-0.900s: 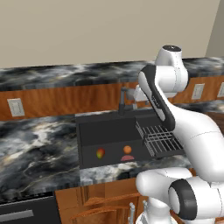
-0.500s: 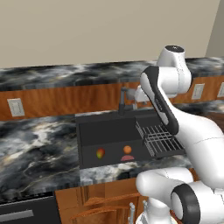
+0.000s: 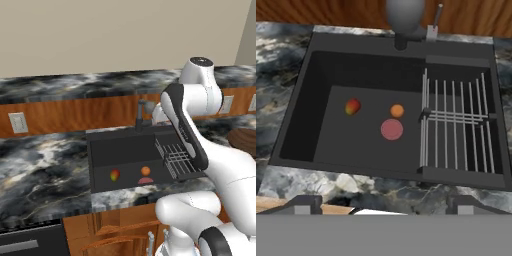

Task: Remove the mango and tangerine from the sink. Then move the bowl and cup from the counter to the sink for washing.

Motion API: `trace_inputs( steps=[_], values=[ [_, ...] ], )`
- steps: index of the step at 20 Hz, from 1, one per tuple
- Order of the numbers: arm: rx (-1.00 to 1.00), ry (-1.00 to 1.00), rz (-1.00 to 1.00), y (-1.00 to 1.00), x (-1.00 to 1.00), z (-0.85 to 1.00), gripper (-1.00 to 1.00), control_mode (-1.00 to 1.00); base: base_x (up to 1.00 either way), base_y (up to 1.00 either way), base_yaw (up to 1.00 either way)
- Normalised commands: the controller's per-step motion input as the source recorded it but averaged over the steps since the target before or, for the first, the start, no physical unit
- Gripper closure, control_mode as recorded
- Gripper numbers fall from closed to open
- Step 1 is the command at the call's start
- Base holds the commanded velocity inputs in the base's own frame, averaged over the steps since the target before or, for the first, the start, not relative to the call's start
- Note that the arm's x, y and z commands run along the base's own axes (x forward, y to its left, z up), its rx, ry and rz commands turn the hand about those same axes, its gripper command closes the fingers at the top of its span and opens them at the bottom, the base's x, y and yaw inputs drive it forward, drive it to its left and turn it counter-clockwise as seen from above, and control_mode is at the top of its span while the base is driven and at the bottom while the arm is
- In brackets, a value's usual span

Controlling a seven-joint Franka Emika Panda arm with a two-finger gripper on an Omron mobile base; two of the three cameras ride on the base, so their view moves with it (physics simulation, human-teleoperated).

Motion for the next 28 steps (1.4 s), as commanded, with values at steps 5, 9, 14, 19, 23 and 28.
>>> trace_inputs(
  steps=[5,9,14,19,23,28],
  values=[
    [0.00,0.00,-0.05,0.18,-0.21,0.00,-1.00,-1.00,0.00,0.00,0.00],
    [0.00,0.01,-0.11,0.20,-0.19,-0.01,-1.00,-1.00,0.00,0.00,0.00],
    [0.00,0.10,-0.11,0.23,-0.11,-0.05,-1.00,-1.00,0.00,0.00,0.00],
    [0.00,0.14,-0.11,0.20,-0.02,-0.10,-1.00,-1.00,0.00,0.00,0.00],
    [0.00,0.09,-0.06,0.18,0.00,-0.14,-1.00,-1.00,0.00,0.00,0.00],
    [-0.02,0.00,-0.05,0.19,0.00,-0.16,-1.00,-1.00,0.00,0.00,0.00]
  ],
)
